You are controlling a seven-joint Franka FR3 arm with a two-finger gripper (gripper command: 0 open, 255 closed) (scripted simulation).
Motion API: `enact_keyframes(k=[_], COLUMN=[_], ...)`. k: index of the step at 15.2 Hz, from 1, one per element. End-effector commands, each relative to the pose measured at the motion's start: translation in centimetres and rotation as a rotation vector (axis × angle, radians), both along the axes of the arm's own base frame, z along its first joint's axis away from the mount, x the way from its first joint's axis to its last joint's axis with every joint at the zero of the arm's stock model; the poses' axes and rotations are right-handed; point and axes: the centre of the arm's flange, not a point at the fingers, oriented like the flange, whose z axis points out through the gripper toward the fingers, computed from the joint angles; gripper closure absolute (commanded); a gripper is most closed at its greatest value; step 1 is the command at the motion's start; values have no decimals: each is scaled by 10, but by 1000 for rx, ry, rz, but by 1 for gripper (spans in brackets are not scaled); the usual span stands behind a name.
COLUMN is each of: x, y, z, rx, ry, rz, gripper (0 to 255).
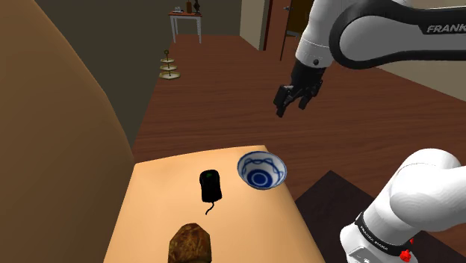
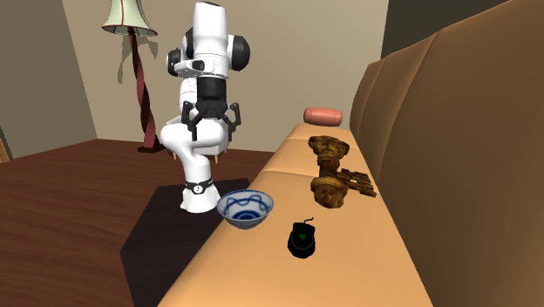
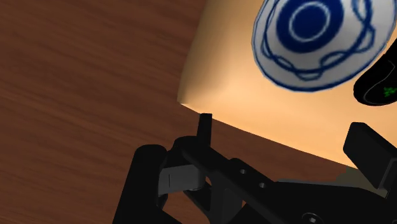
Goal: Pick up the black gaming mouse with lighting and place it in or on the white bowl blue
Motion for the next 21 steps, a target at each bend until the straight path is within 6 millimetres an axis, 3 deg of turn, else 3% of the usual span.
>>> enact_keyframes(k=[1,21], x=[1,15], y=[19,209], z=[-20,-201], rx=[1,1], ry=[-5,-46], rz=[4,45], gripper=[0,0])
